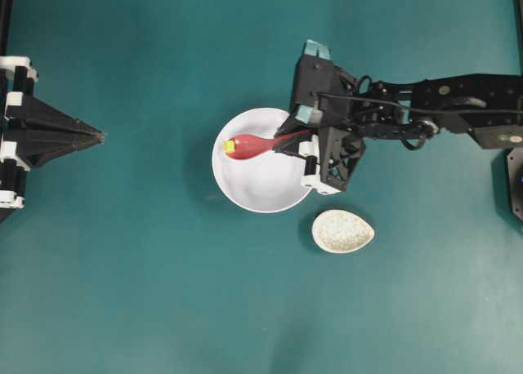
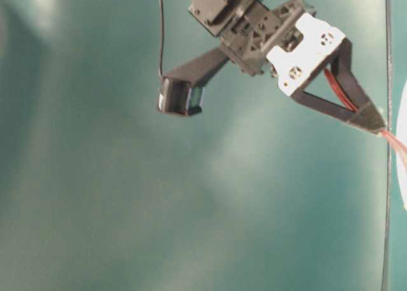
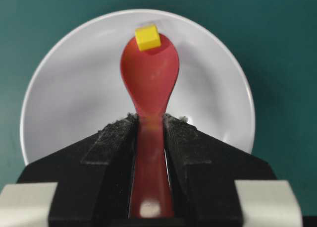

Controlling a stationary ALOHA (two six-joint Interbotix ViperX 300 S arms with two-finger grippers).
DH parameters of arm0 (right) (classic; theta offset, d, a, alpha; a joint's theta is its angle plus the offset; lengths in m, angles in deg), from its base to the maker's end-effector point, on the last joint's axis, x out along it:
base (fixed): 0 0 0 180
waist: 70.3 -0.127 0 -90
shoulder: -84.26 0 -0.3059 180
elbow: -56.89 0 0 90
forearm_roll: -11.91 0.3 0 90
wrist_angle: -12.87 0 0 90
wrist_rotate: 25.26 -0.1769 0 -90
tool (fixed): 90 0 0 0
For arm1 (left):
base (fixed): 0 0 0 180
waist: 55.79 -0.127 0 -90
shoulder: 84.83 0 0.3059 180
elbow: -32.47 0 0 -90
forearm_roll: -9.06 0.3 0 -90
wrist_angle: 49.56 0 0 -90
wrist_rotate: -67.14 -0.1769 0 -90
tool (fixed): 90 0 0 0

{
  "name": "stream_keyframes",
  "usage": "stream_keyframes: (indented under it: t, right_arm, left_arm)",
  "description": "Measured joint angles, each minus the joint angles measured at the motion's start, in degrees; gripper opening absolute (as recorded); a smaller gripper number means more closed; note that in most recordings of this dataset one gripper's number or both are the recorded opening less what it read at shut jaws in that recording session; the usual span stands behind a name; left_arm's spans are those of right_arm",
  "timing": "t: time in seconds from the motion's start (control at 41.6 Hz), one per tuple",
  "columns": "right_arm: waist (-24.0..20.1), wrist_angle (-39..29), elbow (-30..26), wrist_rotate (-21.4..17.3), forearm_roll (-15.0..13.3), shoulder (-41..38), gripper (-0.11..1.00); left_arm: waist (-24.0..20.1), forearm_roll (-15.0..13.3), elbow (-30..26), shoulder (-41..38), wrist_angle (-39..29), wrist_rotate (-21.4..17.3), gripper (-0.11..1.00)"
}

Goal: Scoop the yellow hexagonal prism block from the bowl with a spoon using the right arm.

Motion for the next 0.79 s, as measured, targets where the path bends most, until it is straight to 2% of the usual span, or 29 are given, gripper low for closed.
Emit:
stream_keyframes:
  t: [0.481,0.793]
  right_arm:
    - [-1.41,16.7,8.44,-0.44,0.18,8.0,0.23]
    - [-1.76,19.86,13.27,-2.02,0.18,14.24,0.23]
  left_arm:
    - [0.0,-0.09,0.0,0.0,0.0,0.18,0.0]
    - [0.0,-0.09,0.0,0.09,0.0,0.35,0.0]
